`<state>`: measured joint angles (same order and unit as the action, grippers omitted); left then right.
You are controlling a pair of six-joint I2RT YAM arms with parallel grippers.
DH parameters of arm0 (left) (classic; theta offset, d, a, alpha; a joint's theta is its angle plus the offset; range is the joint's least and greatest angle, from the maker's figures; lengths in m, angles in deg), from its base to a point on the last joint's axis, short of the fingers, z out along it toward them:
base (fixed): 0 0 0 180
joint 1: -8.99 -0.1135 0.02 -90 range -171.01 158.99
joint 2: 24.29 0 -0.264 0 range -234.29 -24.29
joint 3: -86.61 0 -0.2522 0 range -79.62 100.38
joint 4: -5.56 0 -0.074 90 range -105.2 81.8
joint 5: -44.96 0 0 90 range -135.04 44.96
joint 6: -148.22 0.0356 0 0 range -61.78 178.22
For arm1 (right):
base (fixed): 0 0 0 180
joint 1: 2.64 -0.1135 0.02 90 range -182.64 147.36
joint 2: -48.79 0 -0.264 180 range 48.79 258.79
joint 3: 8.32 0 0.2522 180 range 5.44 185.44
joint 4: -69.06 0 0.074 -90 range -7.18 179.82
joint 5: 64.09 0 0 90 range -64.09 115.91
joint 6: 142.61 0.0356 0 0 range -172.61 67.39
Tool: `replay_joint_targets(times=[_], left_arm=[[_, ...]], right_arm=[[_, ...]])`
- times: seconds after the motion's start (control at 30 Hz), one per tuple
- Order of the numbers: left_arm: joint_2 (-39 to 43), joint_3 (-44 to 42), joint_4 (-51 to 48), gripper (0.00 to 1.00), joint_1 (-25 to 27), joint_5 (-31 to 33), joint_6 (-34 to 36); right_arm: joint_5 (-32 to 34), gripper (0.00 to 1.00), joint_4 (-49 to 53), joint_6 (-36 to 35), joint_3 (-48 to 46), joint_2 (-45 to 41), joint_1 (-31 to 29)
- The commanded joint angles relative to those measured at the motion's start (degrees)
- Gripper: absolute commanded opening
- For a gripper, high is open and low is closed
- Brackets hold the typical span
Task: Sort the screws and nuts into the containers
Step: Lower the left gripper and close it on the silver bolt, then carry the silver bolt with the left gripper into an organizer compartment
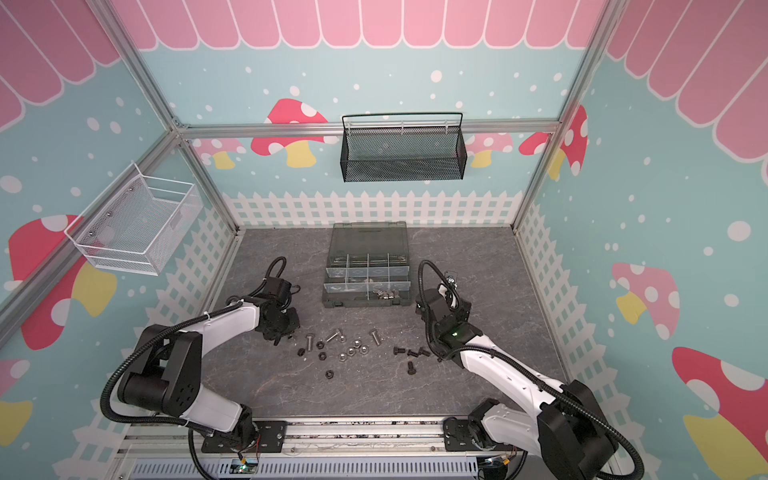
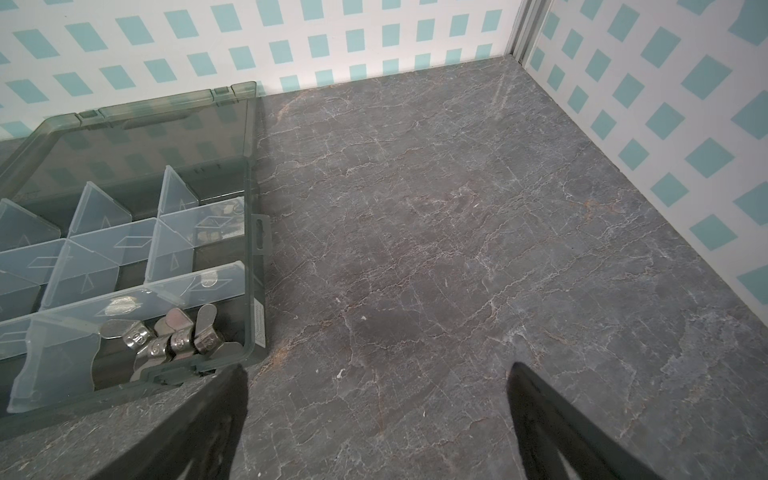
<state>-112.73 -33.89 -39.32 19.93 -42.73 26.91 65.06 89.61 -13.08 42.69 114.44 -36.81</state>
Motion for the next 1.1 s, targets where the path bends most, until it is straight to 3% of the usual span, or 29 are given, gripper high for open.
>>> replay_joint_targets(times=[0.0,0.23,0.37,0.57,0.83,1.07], left_arm=[[2.8,-0.5,1.2,0.00,0.1,-1.4,-0.9],[6.6,1.7,2.8,0.00,2.4,-1.1,-1.1],[8.0,3.7,7.7,0.00,4.8,-1.4,2.4],[6.7,9.1,14.7,0.00,8.4,-1.3,13.5],[-0.5,17.1,18.2,0.00,14.9,0.7,33.7],[-6.9,21.0,22.2,0.00,17.2,-2.9,42.3]], right_arm=[[0.3,0.98,0.9,1.2,1.9,0.5,0.1],[-0.7,0.98,0.9,1.1,2.7,1.4,0.1],[-1.1,0.98,0.8,1.4,2.9,1.8,0.1],[-1.7,0.98,0.9,1.3,3.1,1.9,0.1],[-1.8,0.98,0.8,2.2,3.0,1.0,0.1],[-2.3,0.98,1.1,2.4,3.0,0.7,0.1]])
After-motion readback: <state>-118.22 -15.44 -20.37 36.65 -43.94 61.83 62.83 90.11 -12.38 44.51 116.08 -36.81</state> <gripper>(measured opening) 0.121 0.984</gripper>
